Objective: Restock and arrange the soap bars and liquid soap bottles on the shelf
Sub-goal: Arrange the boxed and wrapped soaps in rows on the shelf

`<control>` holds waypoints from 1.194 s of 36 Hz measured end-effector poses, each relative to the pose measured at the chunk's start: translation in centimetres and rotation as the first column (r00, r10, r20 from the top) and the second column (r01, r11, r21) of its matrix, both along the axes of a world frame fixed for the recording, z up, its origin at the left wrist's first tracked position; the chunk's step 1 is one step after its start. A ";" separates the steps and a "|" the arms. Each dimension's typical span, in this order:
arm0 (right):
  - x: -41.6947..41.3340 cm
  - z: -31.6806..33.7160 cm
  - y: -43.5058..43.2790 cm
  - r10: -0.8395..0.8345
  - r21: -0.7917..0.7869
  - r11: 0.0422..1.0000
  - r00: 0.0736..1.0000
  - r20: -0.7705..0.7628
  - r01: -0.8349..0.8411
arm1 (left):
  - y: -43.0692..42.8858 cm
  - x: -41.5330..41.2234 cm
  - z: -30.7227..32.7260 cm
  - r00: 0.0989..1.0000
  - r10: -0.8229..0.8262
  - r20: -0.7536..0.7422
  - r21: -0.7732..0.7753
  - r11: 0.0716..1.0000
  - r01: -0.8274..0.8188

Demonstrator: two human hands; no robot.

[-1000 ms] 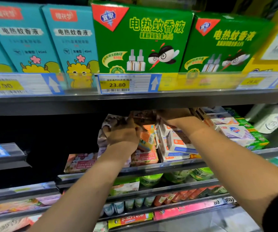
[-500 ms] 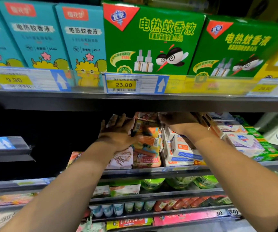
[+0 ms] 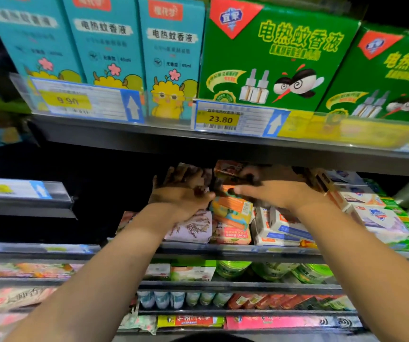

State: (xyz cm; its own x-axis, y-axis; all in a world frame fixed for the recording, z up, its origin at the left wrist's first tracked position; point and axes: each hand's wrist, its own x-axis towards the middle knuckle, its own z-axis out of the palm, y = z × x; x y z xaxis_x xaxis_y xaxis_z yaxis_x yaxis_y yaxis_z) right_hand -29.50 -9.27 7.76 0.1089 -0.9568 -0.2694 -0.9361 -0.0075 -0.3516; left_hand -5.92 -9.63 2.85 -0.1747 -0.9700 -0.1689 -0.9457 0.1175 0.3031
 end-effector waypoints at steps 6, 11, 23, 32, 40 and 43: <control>2.9 -0.8 1.3 0.342 0.055 0.934 0.842 -0.417 -0.352 | 2.3 4.8 -1.2 0.992 0.124 -0.018 -0.194 0.973 -0.125; 2.5 -0.8 0.4 0.294 0.119 0.955 0.905 -0.306 -0.270 | 3.9 6.6 -1.8 0.987 0.158 0.043 -0.144 0.978 -0.150; 2.7 -0.4 -1.4 0.098 0.315 0.942 0.992 0.081 -0.119 | 5.4 8.6 -4.5 0.989 0.147 -0.021 -0.232 0.961 -0.148; 2.8 -1.7 -2.8 0.086 0.305 0.949 0.996 0.014 -0.086 | 6.4 11.1 -3.2 0.994 0.089 -0.055 0.041 0.995 -0.087; 3.5 -1.9 -1.8 0.141 0.173 0.978 0.982 -0.124 -0.118 | 6.2 11.4 -2.5 0.967 0.133 -0.218 0.063 0.991 -0.122; 4.2 -1.5 -0.9 0.126 0.123 0.986 0.981 -0.149 -0.108 | 6.0 11.6 -3.5 0.934 0.167 -0.316 -0.001 0.984 -0.176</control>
State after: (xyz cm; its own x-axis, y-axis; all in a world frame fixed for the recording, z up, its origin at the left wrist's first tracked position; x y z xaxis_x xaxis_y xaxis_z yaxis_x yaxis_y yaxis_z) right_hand -25.29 -10.18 6.22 0.1660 -0.9020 -0.3987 -0.9746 -0.0883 -0.2059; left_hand 5.70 -3.66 -0.62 -0.0448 -0.9935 -0.1045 -0.8096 -0.0252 0.5864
